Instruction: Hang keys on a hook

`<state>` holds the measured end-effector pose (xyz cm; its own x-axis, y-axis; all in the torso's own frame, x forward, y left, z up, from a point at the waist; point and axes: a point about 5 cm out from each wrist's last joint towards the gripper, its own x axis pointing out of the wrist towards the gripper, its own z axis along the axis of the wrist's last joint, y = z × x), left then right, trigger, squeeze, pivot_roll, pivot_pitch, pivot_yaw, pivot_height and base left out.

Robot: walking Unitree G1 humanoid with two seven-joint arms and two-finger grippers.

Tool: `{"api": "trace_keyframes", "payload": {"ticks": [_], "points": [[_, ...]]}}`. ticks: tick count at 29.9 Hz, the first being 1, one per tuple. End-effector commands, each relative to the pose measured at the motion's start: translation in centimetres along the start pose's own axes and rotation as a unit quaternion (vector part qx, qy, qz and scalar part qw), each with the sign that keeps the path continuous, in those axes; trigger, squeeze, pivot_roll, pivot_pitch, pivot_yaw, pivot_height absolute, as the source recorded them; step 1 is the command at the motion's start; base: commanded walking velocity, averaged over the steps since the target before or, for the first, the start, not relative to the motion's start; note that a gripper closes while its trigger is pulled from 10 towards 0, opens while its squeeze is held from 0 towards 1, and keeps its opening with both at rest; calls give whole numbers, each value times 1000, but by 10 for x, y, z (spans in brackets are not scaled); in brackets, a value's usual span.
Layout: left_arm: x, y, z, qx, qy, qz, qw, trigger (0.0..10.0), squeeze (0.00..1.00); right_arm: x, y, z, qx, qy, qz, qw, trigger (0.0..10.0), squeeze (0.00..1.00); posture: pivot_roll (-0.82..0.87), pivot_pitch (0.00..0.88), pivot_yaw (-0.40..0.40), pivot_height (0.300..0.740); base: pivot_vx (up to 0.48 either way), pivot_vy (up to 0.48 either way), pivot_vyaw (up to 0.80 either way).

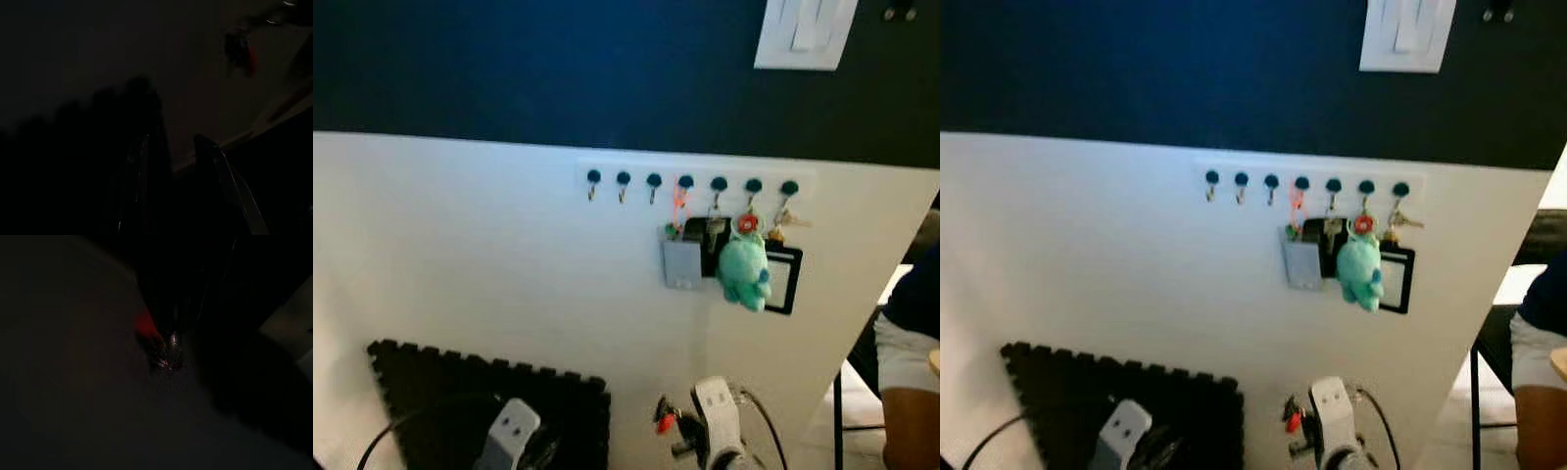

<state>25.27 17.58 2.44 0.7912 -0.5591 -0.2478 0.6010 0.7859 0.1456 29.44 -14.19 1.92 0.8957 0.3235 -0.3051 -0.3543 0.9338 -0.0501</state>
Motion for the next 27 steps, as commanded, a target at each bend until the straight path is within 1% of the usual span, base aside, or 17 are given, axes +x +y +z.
{"api": "trace_keyframes", "payload": {"ticks": [1, 5, 6, 7, 8, 9, 12, 13, 18, 20, 21, 22, 23, 24, 25, 26, 27], "points": [[2, 2, 10, 8, -12, -21, 1000, 10000, 0, 5, -1, 23, -36, -47, -9, 998, 10000, 0, 77, 24, -2, 740, 0, 0, 0], [5, 1, 24, 12, -34, -38, 999, 10000, 0, 6, 3, 47, -55, -100, -4, 993, 10000, 0, 75, 30, -1, 740, 0, 0, 0], [8, 2, 30, 21, -45, -41, 998, 10000, 0, 5, 7, 60, -80, -125, 8, 989, 10000, 0, 75, 31, -1, 740, 0, 0, 0], [11, 6, 40, 46, -58, -37, 997, 10000, 0, 4, 10, 74, -190, -125, 3, 974, 10000, 0, 73, 33, 0, 740, 0, 0, 0], [12, 8, 44, 54, -63, -31, 996, 10000, 0, 3, 10, 77, -242, -118, -4, 963, 10000, 0, 74, 33, -2, 740, 0, 0, 0], [12, 8, 44, 54, -63, -31, 996, 10000, 0, 3, 10, 77, -242, -118, -4, 963, 10000, 0, 74, 33, -2, 740, 0, 0, 0], [12, 14, 49, 57, -72, -16, 996, 10000, 0, -1, 9, 87, -365, -132, -34, 921, 10000, 0, 73, 34, -2, 740, 0, 0, 0], [12, 15, 50, 56, -73, -16, 996, 10000, 0, -3, 9, 91, -388, -143, -43, 909, 10000, 0, 71, 35, -1, 740, 0, 0, 0], [8, 13, 53, 55, -70, -31, 996, 10000, 0, -12, 16, 100, -404, -176, -54, 896, 10000, 0, 71, 33, 2, 740, 0, 0, 0], [8, 12, 54, 53, -69, -37, 995, 10000, 0, -14, 19, 104, -361, -187, -53, 912, 10000, 0, 71, 31, 2, 740, 0, 0, 0], [7, 11, 54, 52, -68, -41, 995, 10000, 0, -14, 22, 106, -300, -193, -48, 933, 10000, 0, 71, 31, 2, 740, 0, 0, 0], [7, 11, 54, 52, -68, -41, 995, 10000, 0, -14, 22, 106, -300, -193, -48, 933, 10000, 0, 71, 31, 2, 740, 0, 0, 0], [7, 10, 54, 51, -65, -51, 995, 10000, 0, -13, 26, 108, -171, -199, -35, 964, 10000, 0, 71, 29, 3, 740, 0, 0, 0], [7, 9, 54, 52, -63, -56, 995, 10000, 0, -12, 28, 108, -113, -201, -27, 973, 10000, 0, 71, 29, 3, 740, 0, 0, 0], [7, 9, 54, 52, -63, -56, 995, 10000, 0, -12, 28, 108, -113, -201, -27, 973, 10000, 0, 71, 29, 3, 740, 0, 0, 0], [7, 8, 54, 55, -58, -66, 995, 10000, 0, -11, 33, 111, 22, -199, -8, 980, 10000, 0, 72, 27, 2, 740, 0, 0, 0], [7, 7, 54, 56, -56, -70, 994, 10000, 0, -10, 37, 113, 82, -193, 7, 978, 10000, 0, 74, 24, 1, 740, 0, 0, 0]]}}
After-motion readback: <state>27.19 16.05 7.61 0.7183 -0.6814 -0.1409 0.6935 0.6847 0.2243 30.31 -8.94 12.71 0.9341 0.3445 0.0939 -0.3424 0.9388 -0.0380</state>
